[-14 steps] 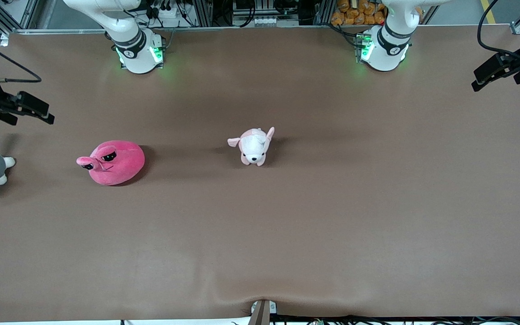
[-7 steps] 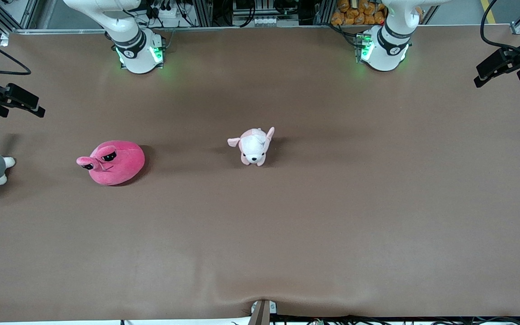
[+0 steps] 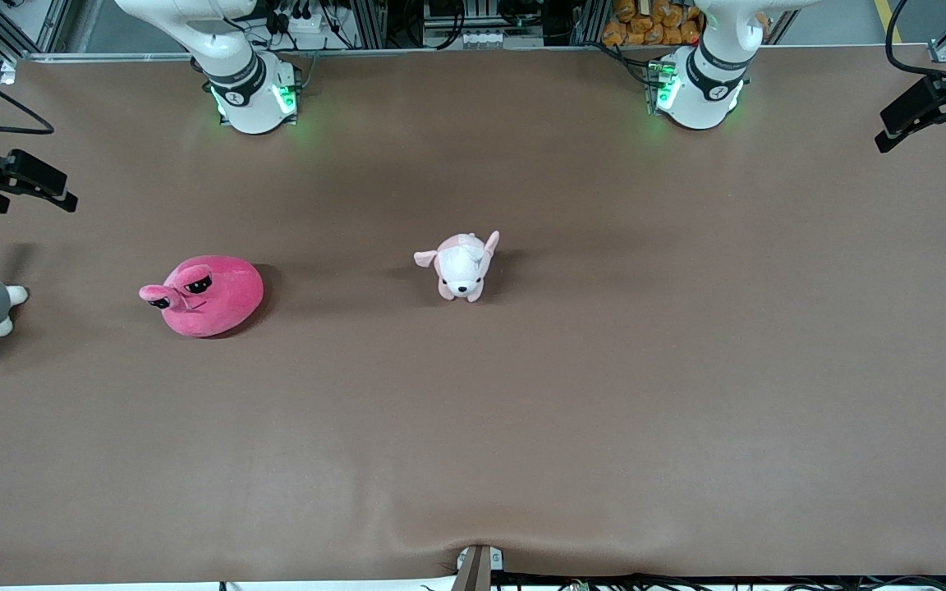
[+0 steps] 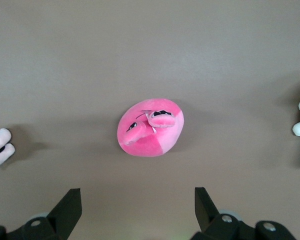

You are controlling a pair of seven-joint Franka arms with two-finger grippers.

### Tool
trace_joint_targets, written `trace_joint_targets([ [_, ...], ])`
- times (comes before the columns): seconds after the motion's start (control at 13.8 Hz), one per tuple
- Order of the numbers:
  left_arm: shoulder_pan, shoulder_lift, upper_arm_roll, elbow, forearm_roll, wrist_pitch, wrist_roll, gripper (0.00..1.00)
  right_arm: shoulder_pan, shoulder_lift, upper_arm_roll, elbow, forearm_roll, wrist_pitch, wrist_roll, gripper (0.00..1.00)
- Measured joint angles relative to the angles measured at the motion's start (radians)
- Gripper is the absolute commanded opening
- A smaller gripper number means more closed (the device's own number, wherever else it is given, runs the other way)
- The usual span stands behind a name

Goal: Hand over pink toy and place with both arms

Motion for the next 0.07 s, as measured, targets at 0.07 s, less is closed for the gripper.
trace_joint_targets([
  [0.07, 0.000, 0.001, 0.000, 0.001, 0.000, 0.000, 0.000, 1.00, 0.000, -0.002, 0.000, 0.004, -0.004, -0.013, -0.003, 1.00],
])
